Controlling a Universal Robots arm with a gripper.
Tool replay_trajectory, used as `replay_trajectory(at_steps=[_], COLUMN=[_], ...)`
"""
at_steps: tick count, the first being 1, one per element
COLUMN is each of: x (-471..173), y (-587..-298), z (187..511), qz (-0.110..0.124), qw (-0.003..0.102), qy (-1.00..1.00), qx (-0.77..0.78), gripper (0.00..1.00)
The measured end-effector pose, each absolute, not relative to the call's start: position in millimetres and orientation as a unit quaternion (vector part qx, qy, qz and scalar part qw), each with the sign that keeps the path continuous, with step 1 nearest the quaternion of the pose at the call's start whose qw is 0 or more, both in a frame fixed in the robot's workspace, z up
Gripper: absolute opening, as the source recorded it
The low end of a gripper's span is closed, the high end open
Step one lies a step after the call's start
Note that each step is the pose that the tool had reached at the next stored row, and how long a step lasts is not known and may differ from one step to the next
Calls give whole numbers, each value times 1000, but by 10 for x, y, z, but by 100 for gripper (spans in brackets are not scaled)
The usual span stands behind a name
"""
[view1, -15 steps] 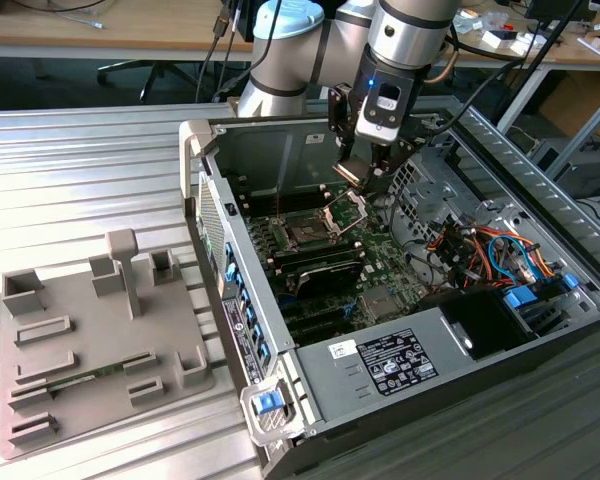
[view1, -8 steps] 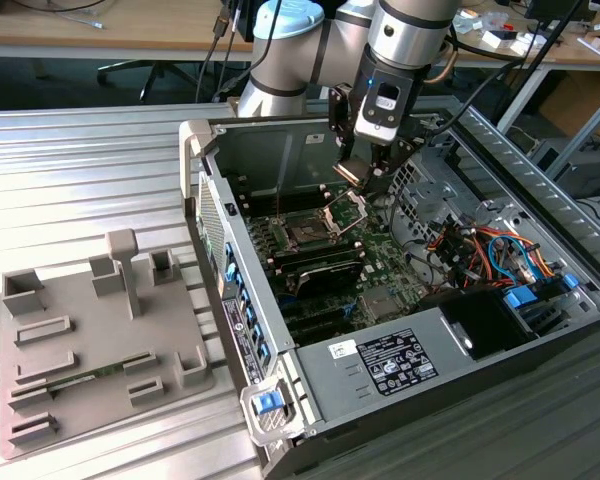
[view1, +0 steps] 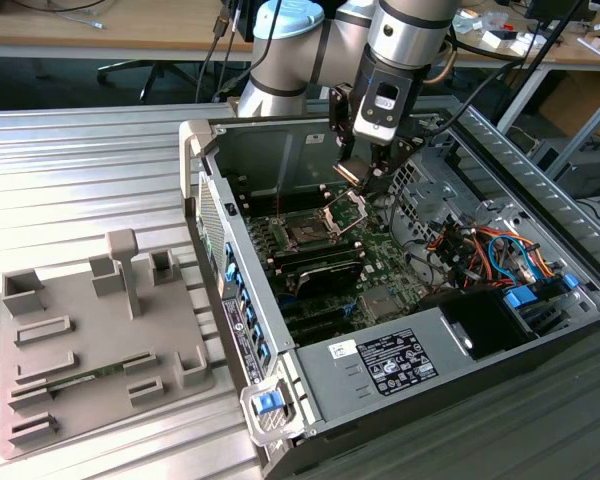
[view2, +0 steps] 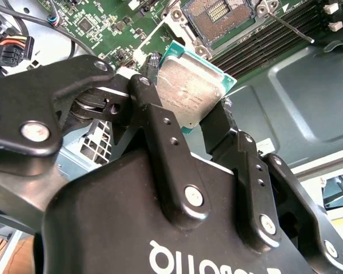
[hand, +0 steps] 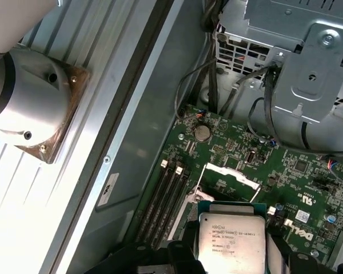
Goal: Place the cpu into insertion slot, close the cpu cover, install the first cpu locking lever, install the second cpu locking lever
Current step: 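Place the cpu into insertion slot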
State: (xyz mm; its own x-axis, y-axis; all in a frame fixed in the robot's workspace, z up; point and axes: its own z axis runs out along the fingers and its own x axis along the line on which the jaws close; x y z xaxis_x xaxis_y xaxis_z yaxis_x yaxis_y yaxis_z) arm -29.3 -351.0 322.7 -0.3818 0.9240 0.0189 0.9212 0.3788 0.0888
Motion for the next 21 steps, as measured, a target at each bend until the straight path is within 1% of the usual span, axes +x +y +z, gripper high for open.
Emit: replay_trajectory(at_steps=[21], x=[-293], y=[-3510], z=[3225], qz=[42], qw=[18], qy=[820], qx=[571], gripper=[55])
